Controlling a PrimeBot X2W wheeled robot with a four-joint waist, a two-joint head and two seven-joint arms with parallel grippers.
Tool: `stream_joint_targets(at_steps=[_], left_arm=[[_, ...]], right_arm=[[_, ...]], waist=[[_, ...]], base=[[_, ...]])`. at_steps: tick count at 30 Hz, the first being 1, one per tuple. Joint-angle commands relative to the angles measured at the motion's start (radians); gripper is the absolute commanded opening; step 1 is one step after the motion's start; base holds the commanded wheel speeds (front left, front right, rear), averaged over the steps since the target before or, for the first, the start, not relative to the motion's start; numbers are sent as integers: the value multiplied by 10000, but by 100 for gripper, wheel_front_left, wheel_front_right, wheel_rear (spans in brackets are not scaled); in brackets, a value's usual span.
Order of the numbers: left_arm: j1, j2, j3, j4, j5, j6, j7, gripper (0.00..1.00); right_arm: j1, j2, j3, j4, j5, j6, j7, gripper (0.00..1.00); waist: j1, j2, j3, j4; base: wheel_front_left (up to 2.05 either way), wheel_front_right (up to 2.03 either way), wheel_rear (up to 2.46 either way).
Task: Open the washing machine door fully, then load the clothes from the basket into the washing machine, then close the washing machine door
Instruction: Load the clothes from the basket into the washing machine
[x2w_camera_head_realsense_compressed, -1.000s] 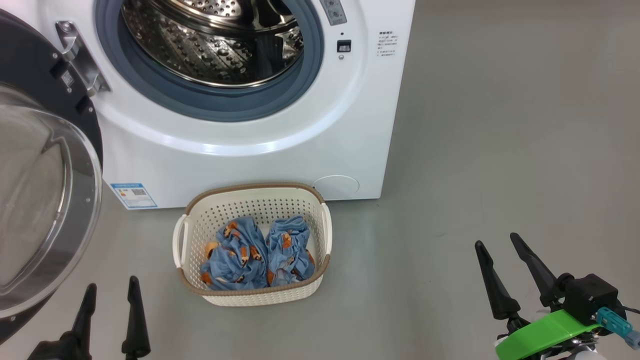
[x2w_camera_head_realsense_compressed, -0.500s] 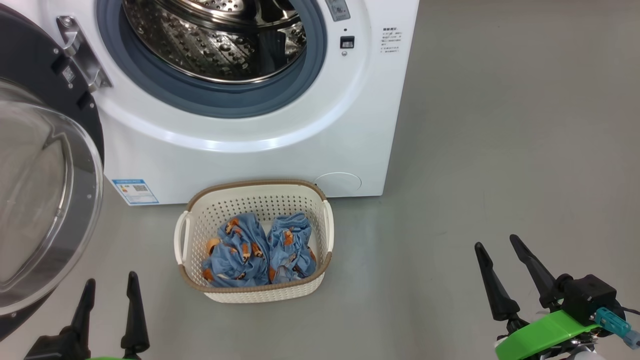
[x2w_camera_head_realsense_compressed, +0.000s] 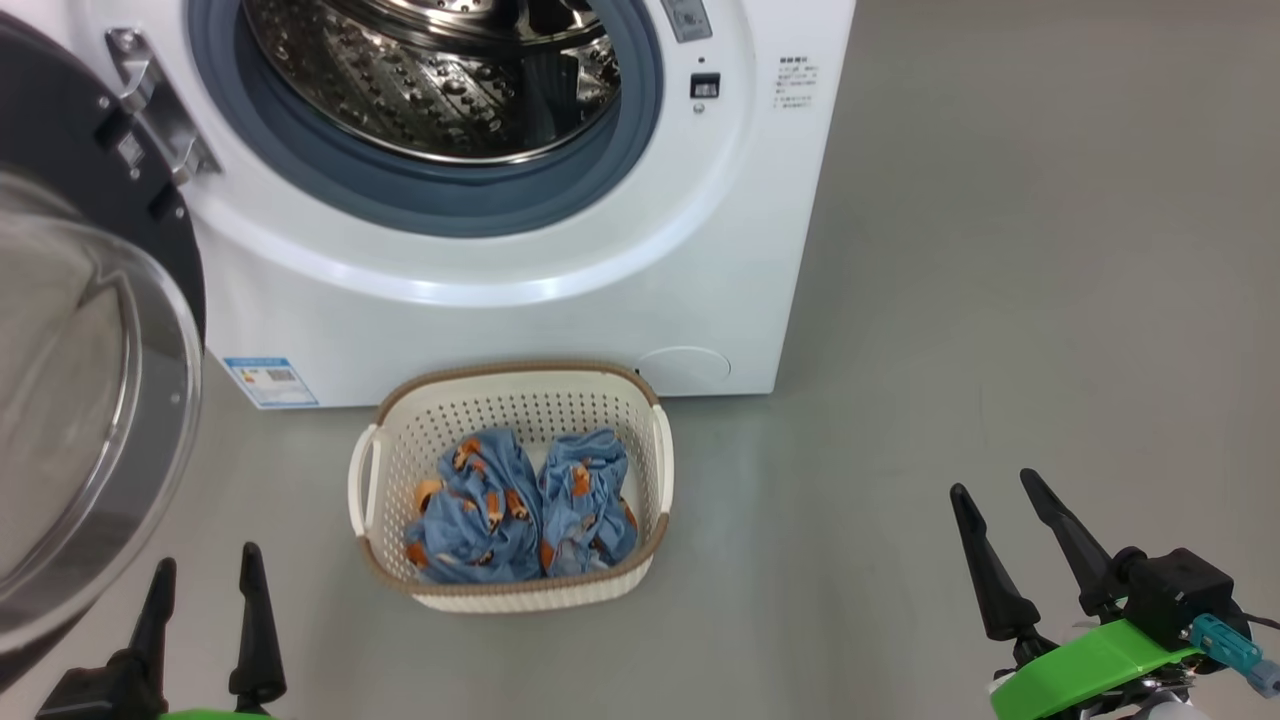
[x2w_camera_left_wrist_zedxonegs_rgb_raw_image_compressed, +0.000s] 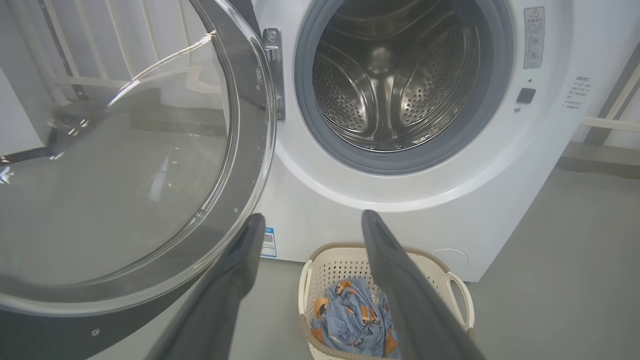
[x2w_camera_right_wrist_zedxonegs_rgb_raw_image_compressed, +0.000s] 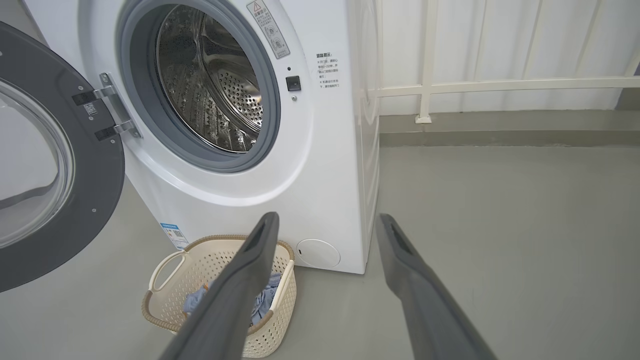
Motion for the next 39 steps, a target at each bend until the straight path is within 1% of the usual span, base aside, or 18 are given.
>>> stream_joint_targets(at_steps=[1,7,11,17,28,39], left_arm=[[-454,173,357,-172,70,-29,-57,100],[-536,171,447,-174,23,-21,-57,100],[-604,169,577,-238,11,79,-57,100],[-640,167,549,-402,98,99,-57,100],[-492,167,358,-617,20,31,-57,100],[-387,166,213,-634,-61,69,-57,100]], right_arm=[[-315,-89,176,-231,-42,27,-124,100],[-351,-85,198,-220,-35,27,-124,100],[-390,-87,210,-233,-14,27,-124,100],[-406,-102,173,-213,20,27,-124,100],[-443,-86,154,-216,23,27,-124,100],[-413,-58,167,-148,42,27,-124,100]], waist=[[0,0,29,35],[0,0,97,79],[0,0,176,78],[0,0,254,72],[0,0,228,33],[0,0,145,-21]], base=[[159,-159,0],[199,-199,0],[191,-191,0],[109,-109,0],[15,-15,0],[0,0,0]])
